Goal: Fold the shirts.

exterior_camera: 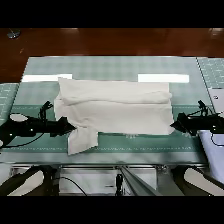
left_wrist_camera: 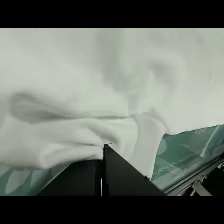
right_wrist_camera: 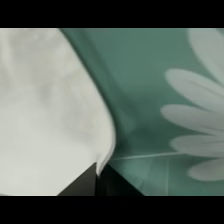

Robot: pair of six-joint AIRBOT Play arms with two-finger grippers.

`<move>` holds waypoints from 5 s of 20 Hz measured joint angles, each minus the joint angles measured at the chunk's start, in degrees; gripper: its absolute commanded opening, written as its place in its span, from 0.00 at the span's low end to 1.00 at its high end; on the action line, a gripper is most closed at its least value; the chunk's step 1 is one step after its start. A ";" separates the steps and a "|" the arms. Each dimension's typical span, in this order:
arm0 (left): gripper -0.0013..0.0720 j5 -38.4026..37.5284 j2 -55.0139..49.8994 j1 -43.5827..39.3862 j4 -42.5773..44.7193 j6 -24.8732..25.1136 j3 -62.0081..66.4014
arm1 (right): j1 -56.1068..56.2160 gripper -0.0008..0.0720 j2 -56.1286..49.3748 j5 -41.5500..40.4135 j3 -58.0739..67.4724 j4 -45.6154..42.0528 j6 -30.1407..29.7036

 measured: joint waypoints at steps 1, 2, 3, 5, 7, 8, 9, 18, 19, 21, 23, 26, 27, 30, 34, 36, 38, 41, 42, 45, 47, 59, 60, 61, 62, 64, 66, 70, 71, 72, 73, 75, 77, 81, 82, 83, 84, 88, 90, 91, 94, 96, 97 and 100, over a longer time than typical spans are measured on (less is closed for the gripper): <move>0.05 -0.04 -0.02 0.00 -0.22 0.00 0.63 | 0.04 0.04 -0.24 1.20 0.48 0.55 -1.53; 0.05 -0.35 -0.02 0.09 -0.35 0.00 1.75 | 0.00 0.04 -0.39 1.77 1.29 0.76 -2.51; 0.05 -0.66 -0.02 0.26 -0.46 0.00 3.13 | 0.00 0.04 -0.52 2.56 2.47 0.83 -3.23; 0.05 -1.81 -0.04 1.25 -0.63 0.00 6.99 | 0.00 0.04 -0.66 3.43 5.57 0.20 -3.34; 0.05 -2.08 -0.48 2.49 -0.76 -0.79 11.78 | -0.04 0.05 -1.01 3.65 9.84 -0.50 -2.43; 0.05 -2.16 -1.25 2.95 -0.83 -1.44 14.53 | -0.04 0.04 -1.42 3.54 11.96 -0.09 -2.03; 0.05 -2.21 -2.45 3.15 -0.94 -1.97 17.29 | 0.07 0.04 -2.12 3.52 14.16 0.74 -1.64; 0.05 -2.08 -26.05 -1.20 1.64 -8.81 47.65 | 7.56 0.05 -16.59 -3.54 31.93 6.67 1.38; 0.05 -2.19 -28.57 -1.46 2.03 -9.79 50.49 | 8.04 0.05 -18.49 -4.33 33.62 6.84 2.19; 0.29 -2.19 -32.50 -1.86 2.60 -10.86 54.55 | 8.55 0.58 -21.55 -5.27 36.13 7.82 3.02; 0.98 -1.97 -35.23 -2.21 2.91 -10.75 56.87 | 8.83 0.87 -23.67 -6.40 37.51 8.96 3.34; 0.98 -3.72 -37.05 -1.42 3.72 -10.14 59.34 | 8.20 0.87 -25.07 -6.43 39.43 10.12 2.82; 0.98 -5.68 -37.24 -0.31 4.92 -11.06 60.61 | 7.26 0.86 -25.16 -5.33 40.37 9.88 2.67; 0.98 -12.24 -36.15 4.39 12.52 -17.55 63.63 | 2.78 0.86 -25.42 -0.20 42.16 6.67 3.89; 0.98 -12.83 -28.83 7.74 14.73 -17.66 60.41 | -0.15 0.86 -26.93 5.70 40.61 3.10 5.31; 0.98 -8.98 -23.96 6.34 11.91 -14.67 56.11 | 1.33 0.86 -28.26 6.21 39.85 3.61 3.76; 0.98 -6.56 -20.04 3.32 9.53 -12.02 52.26 | 3.69 0.86 -29.49 6.12 39.50 4.61 2.38; 0.98 -3.06 -17.05 -2.23 7.61 -9.68 49.33 | 6.47 0.86 -31.21 3.89 39.74 6.67 1.38; 0.98 -1.75 -16.59 -4.22 7.19 -9.20 48.81 | 7.30 0.81 -31.91 3.41 39.95 7.82 1.25; 0.97 0.85 -16.11 -9.46 6.36 -8.02 48.04 | 9.11 0.05 -33.38 1.60 40.35 7.50 0.90; 0.42 1.95 -16.13 -12.11 6.45 -7.41 47.80 | 9.57 0.04 -32.96 1.90 40.72 8.35 0.22; 0.05 8.00 -21.20 -33.97 6.01 -7.39 47.69 | 7.30 0.04 7.98 14.16 29.97 -1.79 0.09; 0.05 9.51 -22.73 -37.18 6.05 -8.09 48.15 | 7.30 0.04 12.76 14.40 28.06 -1.62 1.36; 0.05 10.84 -24.41 -40.06 6.12 -9.16 49.09 | 7.26 0.04 16.85 14.69 26.45 -1.46 2.58; 0.05 11.87 -26.49 -43.04 6.05 -10.27 50.62 | 7.26 0.04 20.50 14.97 25.03 -1.44 3.76; 0.05 12.15 -31.12 -48.48 6.12 -12.11 54.60 | 7.26 0.04 26.53 15.67 22.99 -1.07 5.90; 0.05 11.08 -35.54 -53.86 5.44 -13.05 58.77 | 7.26 0.04 30.42 16.52 21.90 -0.87 7.26; 0.05 9.57 -41.29 -62.66 1.70 -13.79 63.76 | 7.26 0.04 33.64 17.70 21.03 -0.72 8.52; 0.05 8.92 -41.86 -63.71 0.94 -13.77 64.41 | 7.26 0.04 34.01 17.73 20.94 -0.70 8.59; 0.05 7.58 -42.36 -64.19 0.20 -13.77 65.16 | 7.26 0.04 34.25 17.84 20.85 -0.68 8.74; 0.05 7.56 -42.64 -63.78 0.02 -13.79 65.83 | 7.26 0.04 34.42 17.88 20.79 -0.66 8.79; 0.05 6.43 -42.47 -60.67 -1.73 -14.62 66.71 | 7.26 0.04 34.64 17.99 20.72 -0.50 8.94; 0.05 5.60 -41.09 -55.15 -3.96 -14.60 67.17 | 7.50 0.04 34.71 17.92 20.72 0.44 8.94; 0.05 0.68 -34.71 -41.38 -6.38 -12.22 67.10 | 13.68 0.04 32.37 15.06 20.74 3.56 9.35; 0.05 -0.76 -32.54 -37.92 -5.81 -11.65 66.93 | 17.05 0.04 30.71 13.25 20.87 4.24 9.64; 0.05 -3.02 -29.92 -34.05 -3.78 -11.26 66.51 | 20.70 0.04 28.68 11.19 21.29 4.87 9.99; 0.05 -5.05 -27.26 -30.67 -1.57 -10.91 65.81 | 25.05 0.04 25.86 8.63 22.10 5.38 10.19; 0.05 -8.61 -10.36 -17.97 4.24 -7.89 54.07 | 42.62 0.04 9.44 0.11 29.79 6.47 10.95; 0.05 -7.65 -0.52 -13.90 5.51 -6.58 44.46 | 49.24 0.04 -0.63 -3.28 35.95 6.69 11.02; 0.05 -6.38 4.68 -12.26 5.90 -6.14 39.04 | 51.78 0.04 -5.86 -4.61 39.50 6.82 11.02; 0.05 -2.89 17.57 -9.46 6.62 -5.31 24.85 | 56.26 0.04 -19.32 -6.82 49.59 8.70 10.73; 0.05 -0.83 22.93 -8.68 6.82 -5.14 17.81 | 57.66 0.04 -26.40 -7.45 55.17 11.54 9.94; 0.05 -0.15 24.57 -8.44 6.97 -5.07 15.26 | 58.07 0.05 -29.33 -7.72 57.55 12.87 9.68; 0.05 1.51 26.77 -8.02 7.08 -4.90 9.97 | 58.58 0.88 -34.62 -9.31 61.66 15.06 9.53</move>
